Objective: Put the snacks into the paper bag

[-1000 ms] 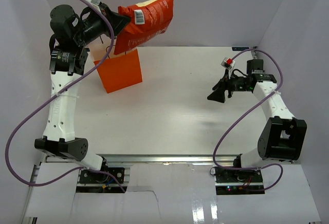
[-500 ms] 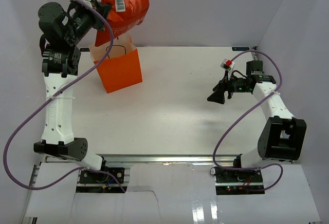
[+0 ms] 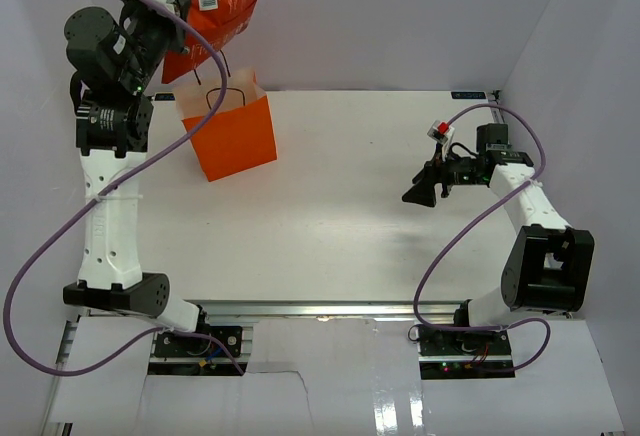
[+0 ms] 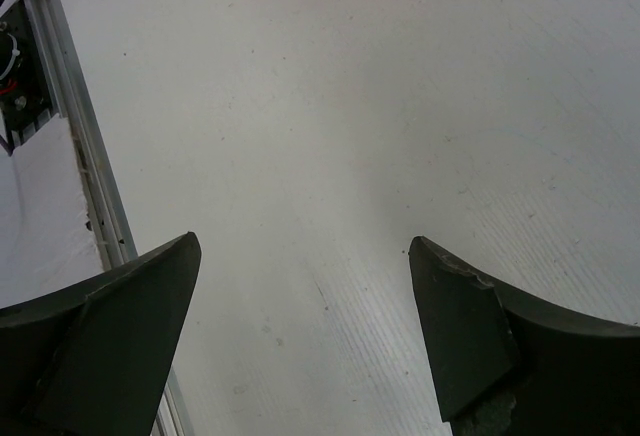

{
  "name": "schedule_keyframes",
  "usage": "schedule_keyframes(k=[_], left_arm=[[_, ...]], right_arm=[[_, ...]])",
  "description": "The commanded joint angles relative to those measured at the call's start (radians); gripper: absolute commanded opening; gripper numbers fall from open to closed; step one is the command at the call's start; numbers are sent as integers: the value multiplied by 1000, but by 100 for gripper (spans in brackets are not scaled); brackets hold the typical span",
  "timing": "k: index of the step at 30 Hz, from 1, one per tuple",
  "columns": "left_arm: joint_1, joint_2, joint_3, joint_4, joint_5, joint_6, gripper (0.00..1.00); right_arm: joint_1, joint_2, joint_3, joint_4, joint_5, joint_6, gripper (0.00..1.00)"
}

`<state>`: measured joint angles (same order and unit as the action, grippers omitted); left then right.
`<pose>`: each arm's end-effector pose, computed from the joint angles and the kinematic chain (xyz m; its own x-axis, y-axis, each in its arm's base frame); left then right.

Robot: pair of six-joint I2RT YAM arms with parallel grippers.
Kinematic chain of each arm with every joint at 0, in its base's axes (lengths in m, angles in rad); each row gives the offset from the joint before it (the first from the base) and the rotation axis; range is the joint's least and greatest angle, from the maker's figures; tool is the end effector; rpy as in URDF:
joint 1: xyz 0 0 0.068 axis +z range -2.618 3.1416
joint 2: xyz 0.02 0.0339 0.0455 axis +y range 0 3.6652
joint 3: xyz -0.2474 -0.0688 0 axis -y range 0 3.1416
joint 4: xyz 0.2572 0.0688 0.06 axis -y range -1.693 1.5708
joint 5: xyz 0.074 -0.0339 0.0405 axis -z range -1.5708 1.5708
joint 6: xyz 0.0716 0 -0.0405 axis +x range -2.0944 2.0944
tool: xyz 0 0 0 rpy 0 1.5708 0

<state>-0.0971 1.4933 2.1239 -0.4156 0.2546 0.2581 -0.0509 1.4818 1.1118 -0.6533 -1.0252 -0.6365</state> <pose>0.3100 -0.0483 0.5908 0.2918 0.2198 -0.9309 0.2733 0.9135 0.3013 0.3201 0.0450 0.2279 -0.4373 -0.2866 -0.8524 -0.8430 0.4608 0.2775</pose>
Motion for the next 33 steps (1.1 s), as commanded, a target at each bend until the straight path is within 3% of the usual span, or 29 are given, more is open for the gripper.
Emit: schedule_keyframes(k=[1, 9, 21, 28, 33], left_arm=[[4, -97, -27, 64, -54, 92, 0], [4, -186, -96, -6, -107, 161, 0], [4, -287, -238, -55, -77, 204, 0], [4, -274, -305, -57, -121, 274, 0], [4, -249, -311, -46, -77, 299, 0]], right_arm=[[-1, 6, -7, 37, -30, 12, 90], [-3, 26, -26, 58, -35, 27, 90], [-3, 9, -78, 104, -67, 47, 90], [-3, -2, -98, 113, -84, 58, 90], [-3, -11, -113, 116, -82, 49, 90]])
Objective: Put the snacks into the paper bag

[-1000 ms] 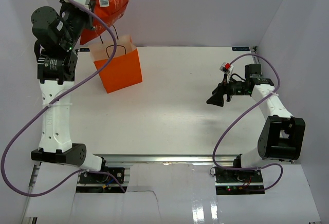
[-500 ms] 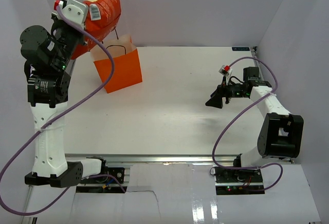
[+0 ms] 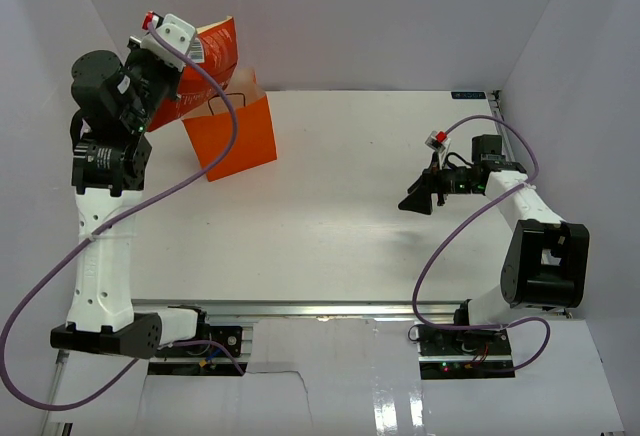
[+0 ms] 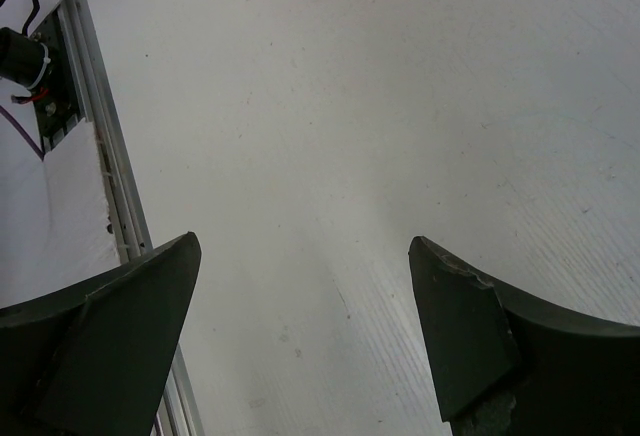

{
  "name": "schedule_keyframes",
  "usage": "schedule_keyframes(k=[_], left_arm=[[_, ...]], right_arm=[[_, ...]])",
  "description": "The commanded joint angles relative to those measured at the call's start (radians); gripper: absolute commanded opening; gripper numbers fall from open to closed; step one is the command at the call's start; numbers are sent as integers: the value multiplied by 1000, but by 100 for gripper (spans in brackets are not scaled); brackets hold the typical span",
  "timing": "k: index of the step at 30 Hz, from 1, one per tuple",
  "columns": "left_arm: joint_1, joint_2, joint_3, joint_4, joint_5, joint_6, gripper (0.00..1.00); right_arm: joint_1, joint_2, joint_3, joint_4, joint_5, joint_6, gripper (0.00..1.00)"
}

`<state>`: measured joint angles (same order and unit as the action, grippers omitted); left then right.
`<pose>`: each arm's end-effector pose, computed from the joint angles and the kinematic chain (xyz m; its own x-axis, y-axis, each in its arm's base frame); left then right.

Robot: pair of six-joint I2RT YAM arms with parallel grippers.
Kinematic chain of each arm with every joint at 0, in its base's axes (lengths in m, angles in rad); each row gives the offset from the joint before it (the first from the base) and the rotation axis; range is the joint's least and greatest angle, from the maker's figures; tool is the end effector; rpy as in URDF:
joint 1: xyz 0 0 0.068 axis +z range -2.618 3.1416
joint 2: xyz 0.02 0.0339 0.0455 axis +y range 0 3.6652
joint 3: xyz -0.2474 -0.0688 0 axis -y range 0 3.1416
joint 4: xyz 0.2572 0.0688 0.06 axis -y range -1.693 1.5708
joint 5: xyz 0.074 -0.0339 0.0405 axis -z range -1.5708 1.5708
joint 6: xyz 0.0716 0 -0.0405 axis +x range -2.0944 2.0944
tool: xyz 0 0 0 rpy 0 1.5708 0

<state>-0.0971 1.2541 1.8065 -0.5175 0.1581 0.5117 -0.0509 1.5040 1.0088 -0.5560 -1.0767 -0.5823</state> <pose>0.2726 -0.0379 0.5397 0.1538 0.4709 -0.8687 0.2030 0.8453 0.4942 0.3147 0.0471 0.1972 -0.4972 -0.2358 -0.8350 -0.8212 0.4384 0.3652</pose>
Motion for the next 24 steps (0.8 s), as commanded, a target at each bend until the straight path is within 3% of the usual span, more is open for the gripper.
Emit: schedule_keyframes(k=[1, 24], left_arm=[[4, -7, 8, 57, 21, 48, 0], [5, -4, -56, -16, 29, 281, 0]], right_arm=[[-3, -33, -10, 19, -29, -7, 90], [-3, -30, -18, 51, -37, 18, 90]])
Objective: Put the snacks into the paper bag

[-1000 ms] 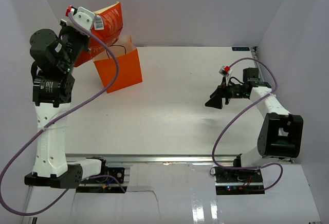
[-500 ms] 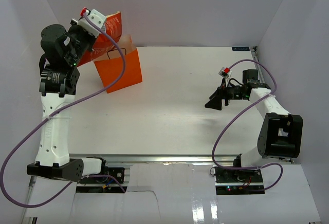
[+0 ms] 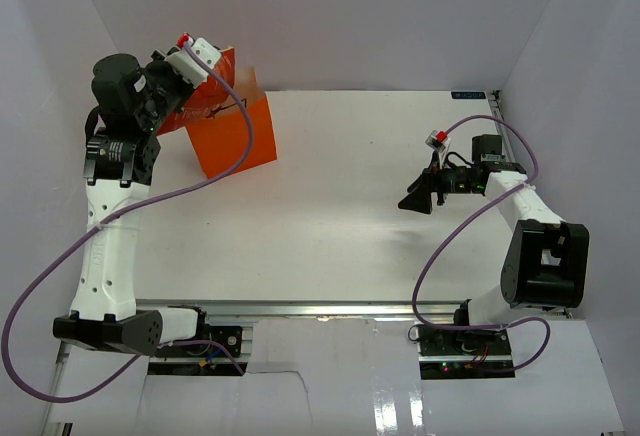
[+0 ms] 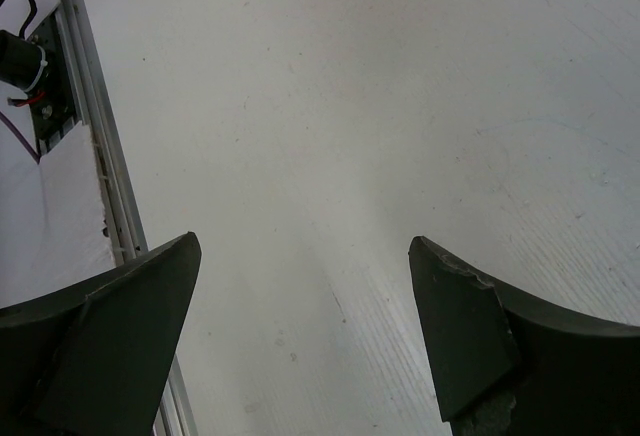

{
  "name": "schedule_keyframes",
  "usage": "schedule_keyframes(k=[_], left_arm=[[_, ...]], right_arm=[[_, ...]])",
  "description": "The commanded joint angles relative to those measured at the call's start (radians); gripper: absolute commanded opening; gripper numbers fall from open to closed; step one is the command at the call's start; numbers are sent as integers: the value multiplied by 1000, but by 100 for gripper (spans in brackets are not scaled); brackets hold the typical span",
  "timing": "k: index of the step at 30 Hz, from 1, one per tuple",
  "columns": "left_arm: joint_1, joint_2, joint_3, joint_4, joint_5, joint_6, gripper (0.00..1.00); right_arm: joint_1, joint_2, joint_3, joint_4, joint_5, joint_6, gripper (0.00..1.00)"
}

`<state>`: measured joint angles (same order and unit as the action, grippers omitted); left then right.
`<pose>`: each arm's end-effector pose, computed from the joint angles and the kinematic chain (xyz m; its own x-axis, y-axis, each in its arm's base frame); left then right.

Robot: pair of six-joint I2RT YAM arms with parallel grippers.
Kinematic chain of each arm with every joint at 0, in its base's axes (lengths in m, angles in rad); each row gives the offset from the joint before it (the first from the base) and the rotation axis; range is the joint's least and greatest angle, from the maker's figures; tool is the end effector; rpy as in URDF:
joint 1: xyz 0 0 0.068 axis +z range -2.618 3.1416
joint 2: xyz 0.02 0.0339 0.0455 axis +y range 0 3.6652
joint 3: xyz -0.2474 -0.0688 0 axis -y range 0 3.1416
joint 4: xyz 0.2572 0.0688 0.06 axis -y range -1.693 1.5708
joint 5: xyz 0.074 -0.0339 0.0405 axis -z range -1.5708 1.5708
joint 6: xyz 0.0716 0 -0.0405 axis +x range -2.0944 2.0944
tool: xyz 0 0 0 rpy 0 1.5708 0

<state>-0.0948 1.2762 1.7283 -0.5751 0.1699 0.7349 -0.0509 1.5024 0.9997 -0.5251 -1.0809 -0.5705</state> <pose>0.2943 -0.0401 0.4988 0.0839 0.6559 -0.7502 0.2750 0.7084 0.6501 0.3158 0.0472 0.1968 -0.4867 -0.2297 -0.8429 -0.8249 0.4386 0.3568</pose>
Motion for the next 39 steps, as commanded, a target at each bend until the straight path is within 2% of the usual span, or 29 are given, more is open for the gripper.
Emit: schedule_keyframes(k=[1, 13, 22, 29, 34, 39], left_arm=[[3, -20, 24, 41, 25, 69, 0], [4, 80, 99, -11, 74, 196, 0], [3, 22, -25, -9, 49, 218, 0], [4, 5, -59, 21, 52, 221, 0], [3, 34, -52, 41, 57, 219, 6], [4, 58, -49, 103, 17, 209, 24]], right_arm=[[-3, -28, -9, 20, -31, 4, 90], [-3, -22, -19, 36, -17, 6, 90], [-3, -7, -18, 43, -5, 4, 90], [-3, 2, -13, 51, -4, 12, 90], [-3, -2, -21, 53, -5, 14, 90], [-3, -5, -21, 53, -4, 15, 90]])
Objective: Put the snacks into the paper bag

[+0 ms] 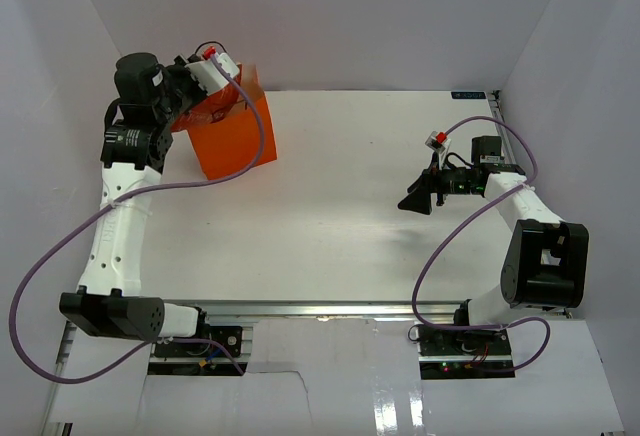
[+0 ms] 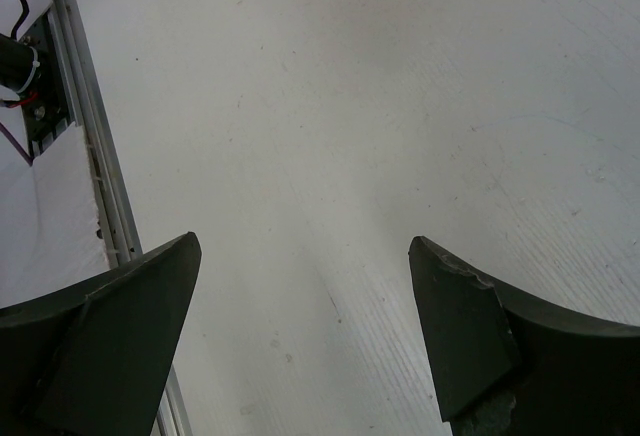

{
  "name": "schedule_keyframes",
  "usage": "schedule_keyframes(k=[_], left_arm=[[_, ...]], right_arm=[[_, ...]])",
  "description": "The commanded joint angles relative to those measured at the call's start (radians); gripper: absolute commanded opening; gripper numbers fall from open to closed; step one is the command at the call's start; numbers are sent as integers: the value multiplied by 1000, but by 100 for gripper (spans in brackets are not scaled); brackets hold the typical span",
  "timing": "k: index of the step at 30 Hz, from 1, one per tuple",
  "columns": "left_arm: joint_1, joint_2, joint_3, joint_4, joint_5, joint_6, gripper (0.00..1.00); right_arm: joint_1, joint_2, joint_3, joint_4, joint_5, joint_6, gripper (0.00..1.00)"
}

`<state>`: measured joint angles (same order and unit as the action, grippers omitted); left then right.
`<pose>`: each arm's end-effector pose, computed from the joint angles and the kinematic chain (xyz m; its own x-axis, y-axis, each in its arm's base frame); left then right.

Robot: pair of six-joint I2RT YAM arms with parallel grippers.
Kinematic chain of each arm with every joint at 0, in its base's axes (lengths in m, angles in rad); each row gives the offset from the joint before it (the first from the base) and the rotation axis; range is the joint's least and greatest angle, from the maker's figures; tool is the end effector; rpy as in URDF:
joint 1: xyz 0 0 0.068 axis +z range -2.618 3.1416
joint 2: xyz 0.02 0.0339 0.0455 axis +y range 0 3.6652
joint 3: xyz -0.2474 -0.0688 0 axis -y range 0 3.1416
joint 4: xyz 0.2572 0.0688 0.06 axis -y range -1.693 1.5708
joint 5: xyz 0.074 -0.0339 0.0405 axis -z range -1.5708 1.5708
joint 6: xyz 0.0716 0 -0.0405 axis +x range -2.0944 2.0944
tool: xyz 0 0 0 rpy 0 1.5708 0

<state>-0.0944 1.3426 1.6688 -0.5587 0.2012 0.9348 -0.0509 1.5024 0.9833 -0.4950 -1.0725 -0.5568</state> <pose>0.3259 -0.0452 0.4605 0.0938 0.7829 -0.6150 0.3544 0.5510 0.7555 0.3162 0.0469 0.1929 -0.4877 -0.2281 -0.8427 -0.8210 0.4481 0.3539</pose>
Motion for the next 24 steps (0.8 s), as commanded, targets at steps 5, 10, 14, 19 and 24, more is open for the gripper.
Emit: schedule_keyframes(k=[5, 10, 14, 19, 24], left_arm=[[2, -10, 8, 94, 3, -14, 39], [4, -25, -21, 102, 32, -37, 42], [4, -30, -34, 114, 37, -45, 46], [4, -22, 2, 193, 21, -167, 50], [2, -40, 92, 267, 58, -492, 98]], right_arm=[[-3, -4, -2, 22, -10, 5, 90], [-3, -1, 5, 21, -10, 5, 90], [-3, 1, 3, 21, -9, 6, 90], [-3, -1, 12, 12, -7, 6, 90], [-3, -7, 60, -31, 93, -17, 90]])
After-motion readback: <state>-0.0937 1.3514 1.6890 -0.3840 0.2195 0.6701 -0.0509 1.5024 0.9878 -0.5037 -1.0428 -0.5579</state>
